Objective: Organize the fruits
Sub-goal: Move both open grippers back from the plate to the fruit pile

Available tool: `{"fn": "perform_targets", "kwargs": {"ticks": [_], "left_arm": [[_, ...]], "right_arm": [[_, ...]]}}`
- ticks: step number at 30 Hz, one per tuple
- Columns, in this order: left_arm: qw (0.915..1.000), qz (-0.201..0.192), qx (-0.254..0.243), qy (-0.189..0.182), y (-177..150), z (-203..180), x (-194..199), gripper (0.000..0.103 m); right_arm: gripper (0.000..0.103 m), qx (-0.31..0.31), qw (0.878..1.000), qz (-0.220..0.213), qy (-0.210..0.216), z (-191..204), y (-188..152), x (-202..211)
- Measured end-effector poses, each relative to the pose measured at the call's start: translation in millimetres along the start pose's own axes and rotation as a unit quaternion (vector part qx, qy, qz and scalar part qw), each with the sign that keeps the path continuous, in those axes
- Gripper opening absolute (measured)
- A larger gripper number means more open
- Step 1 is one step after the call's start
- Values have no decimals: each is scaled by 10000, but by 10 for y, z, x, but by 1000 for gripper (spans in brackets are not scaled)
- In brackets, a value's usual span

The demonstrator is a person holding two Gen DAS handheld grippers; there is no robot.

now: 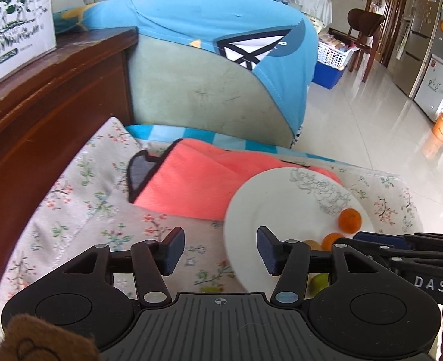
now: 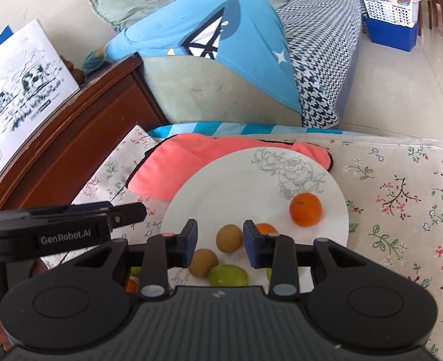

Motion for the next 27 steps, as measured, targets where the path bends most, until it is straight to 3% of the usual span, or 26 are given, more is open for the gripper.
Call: {"fn": "perform_targets", "kwargs": {"ticks": [15,27], "left_arm": [[9996,7,100,274,-105,446,262,59],[9983,316,24,492,-280,696,243,59]], "right_arm": [[35,548,9975,198,400,405,-205,69],[35,790,9940,491,573,654,-464,17]]}}
Point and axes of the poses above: each gripper's, at about its wrist camera, not at the fingertips, and x roughly against the way its jaws point, z to its left, y to its top, the point moved 3 cm from there along -x, roughly the way its jaws point, and after that the axes turned 4 degrees about z, right-handed, at the moved point
